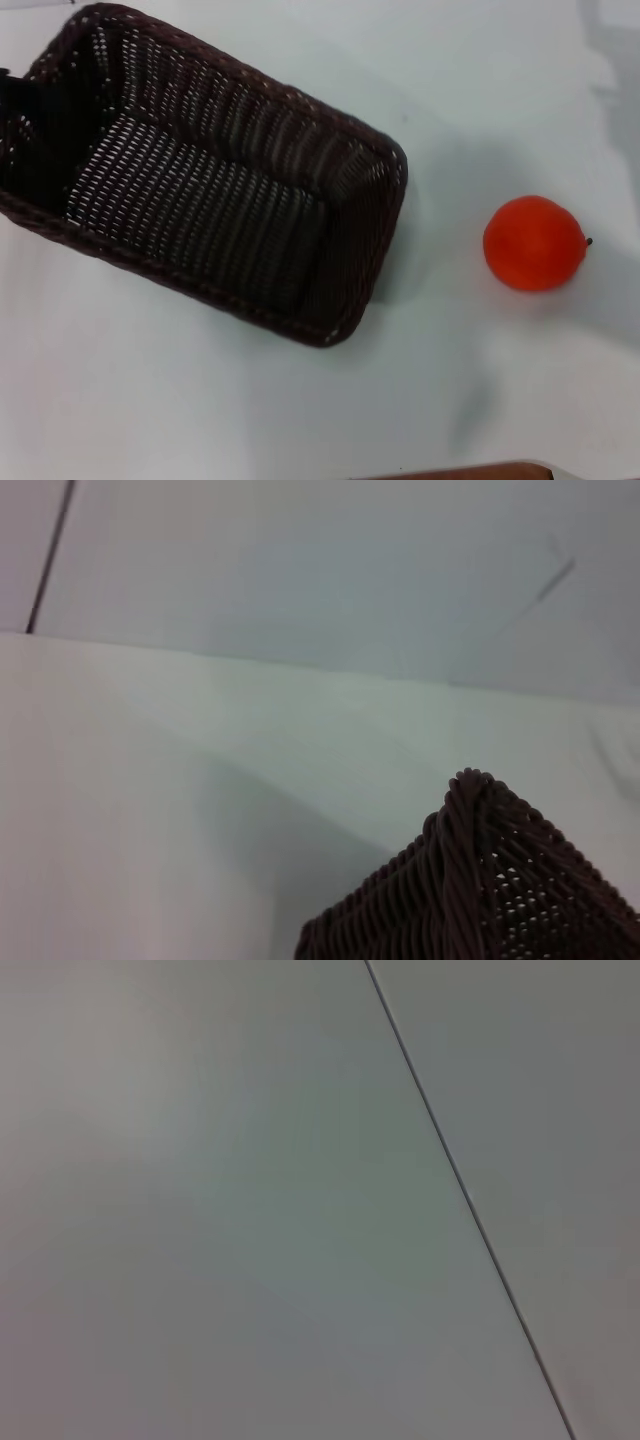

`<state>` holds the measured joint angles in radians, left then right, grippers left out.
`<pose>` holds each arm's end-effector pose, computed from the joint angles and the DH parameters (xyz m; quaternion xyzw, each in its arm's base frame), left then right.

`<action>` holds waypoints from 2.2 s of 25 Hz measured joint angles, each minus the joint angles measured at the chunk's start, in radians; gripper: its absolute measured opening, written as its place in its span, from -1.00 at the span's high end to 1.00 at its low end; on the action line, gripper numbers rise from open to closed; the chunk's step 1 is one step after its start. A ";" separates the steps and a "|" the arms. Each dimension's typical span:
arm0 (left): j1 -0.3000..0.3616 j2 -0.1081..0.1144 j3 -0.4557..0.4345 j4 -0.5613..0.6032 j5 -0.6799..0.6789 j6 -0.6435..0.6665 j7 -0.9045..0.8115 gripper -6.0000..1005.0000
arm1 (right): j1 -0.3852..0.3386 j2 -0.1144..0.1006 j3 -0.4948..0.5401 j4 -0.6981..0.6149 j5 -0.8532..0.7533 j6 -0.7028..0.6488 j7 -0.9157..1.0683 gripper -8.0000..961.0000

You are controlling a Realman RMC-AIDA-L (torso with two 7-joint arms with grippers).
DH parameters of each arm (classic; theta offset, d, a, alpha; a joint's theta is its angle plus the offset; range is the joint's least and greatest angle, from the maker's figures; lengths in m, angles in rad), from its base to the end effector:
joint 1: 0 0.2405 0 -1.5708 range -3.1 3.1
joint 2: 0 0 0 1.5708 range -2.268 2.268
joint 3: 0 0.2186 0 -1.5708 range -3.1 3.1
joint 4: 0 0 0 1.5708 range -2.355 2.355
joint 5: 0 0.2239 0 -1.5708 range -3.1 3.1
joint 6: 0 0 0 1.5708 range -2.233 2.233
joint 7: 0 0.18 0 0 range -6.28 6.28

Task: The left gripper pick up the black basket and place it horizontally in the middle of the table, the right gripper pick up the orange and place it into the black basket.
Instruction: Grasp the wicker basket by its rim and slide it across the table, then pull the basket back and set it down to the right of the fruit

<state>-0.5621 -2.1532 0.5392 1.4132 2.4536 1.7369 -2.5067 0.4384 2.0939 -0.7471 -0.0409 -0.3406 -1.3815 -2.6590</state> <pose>-0.2146 0.3528 0.1027 -0.7996 -0.5441 -0.1246 0.2215 0.3393 0.3398 0.0838 -0.2908 -0.5032 -0.6846 0.4401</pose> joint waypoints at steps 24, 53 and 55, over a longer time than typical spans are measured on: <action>0.206 -0.020 -0.064 -0.322 -0.349 -0.216 0.006 0.64 | 0.000 0.002 0.000 0.004 0.000 0.038 0.011 -0.22; 0.283 -0.016 -0.047 -0.444 -0.460 -0.194 0.050 -0.02 | 0.020 0.003 -0.001 0.004 -0.001 0.052 0.011 -0.23; 0.282 -0.010 -0.063 -0.444 -0.460 -0.197 0.080 -0.13 | 0.021 0.002 -0.006 0.004 -0.004 0.052 0.011 -0.23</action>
<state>-0.2801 -2.1631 0.4765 0.9688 1.9938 1.5401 -2.4272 0.4589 2.0964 -0.7527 -0.0368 -0.3447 -1.3299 -2.6476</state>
